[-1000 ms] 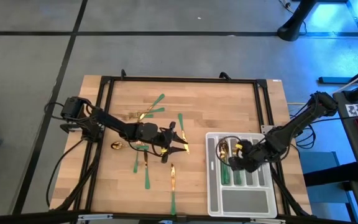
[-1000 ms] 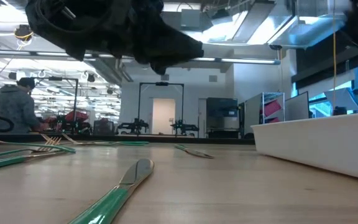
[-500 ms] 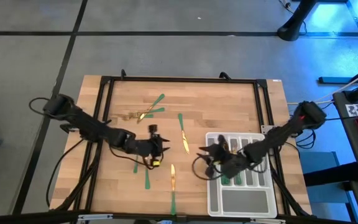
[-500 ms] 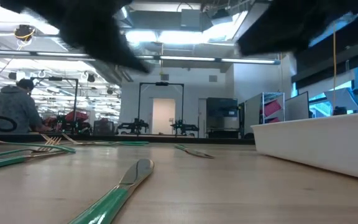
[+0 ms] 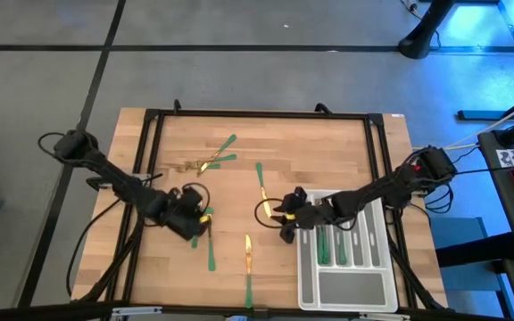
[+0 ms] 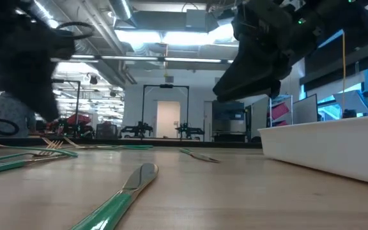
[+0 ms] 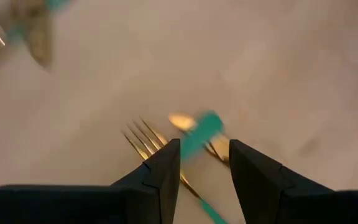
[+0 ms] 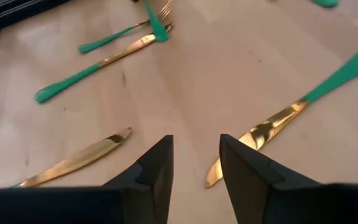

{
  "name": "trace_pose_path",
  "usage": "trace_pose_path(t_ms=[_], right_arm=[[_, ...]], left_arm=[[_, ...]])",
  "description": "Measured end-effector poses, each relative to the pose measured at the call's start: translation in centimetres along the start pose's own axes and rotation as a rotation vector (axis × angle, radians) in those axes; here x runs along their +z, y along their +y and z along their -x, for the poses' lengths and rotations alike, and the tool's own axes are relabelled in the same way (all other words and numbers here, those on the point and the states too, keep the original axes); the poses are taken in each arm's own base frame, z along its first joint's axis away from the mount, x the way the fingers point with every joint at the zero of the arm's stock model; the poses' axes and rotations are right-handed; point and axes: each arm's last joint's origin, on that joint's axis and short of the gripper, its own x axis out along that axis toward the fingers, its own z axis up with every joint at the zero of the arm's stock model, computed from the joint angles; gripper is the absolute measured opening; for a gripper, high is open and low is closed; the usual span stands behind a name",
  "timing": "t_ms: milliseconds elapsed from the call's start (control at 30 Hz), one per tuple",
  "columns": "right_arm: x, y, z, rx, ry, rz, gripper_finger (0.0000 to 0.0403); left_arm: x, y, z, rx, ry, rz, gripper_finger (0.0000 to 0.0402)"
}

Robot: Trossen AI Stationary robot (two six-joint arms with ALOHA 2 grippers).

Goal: Sort silverware
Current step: Put the bottom center green fork into the silverware rack

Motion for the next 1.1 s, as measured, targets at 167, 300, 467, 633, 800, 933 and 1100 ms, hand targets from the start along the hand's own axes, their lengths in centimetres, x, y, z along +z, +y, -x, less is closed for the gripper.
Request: trace_pose_path(t_ms=[167,300,467,633,800,933,1100], right_arm=[[0.2,0.3,0.0,0.023,-0.016,-0.061,0.0172],[0.4,0.4,0.1,0.048,-0.034,-0.098,0.0209],[0.5,0.5,0.1,0.053,-0.048,-0.109,0.0239],[0.5,0.4,0.1,0.030,-0.062,-0.140,0.0244],[0.6,0.4,0.1,0.014,-0.076,-0.162,0.0244],[0.6,0.4,0.1,0.000,-0.087,-0.162,0.0244],[0.6,0.3,0.1,-0.029,-0.108,-0.159,0.0244]], left_arm=[[-3.3,0.2,0.1,-0.089,0.023,0.100,0.0127],[-5.3,1.4,-0.5,-0.087,0.015,0.158,0.0127],[-6.4,2.7,-1.6,-0.096,0.005,0.207,0.0128],[-6.6,3.0,-2.3,-0.141,-0.012,0.203,0.0128],[-6.7,3.0,-2.4,-0.134,-0.013,0.200,0.0128],[-6.6,3.1,-2.6,-0.112,-0.013,0.185,0.0128],[-6.4,3.1,-3.1,-0.093,-0.055,0.289,0.0128]])
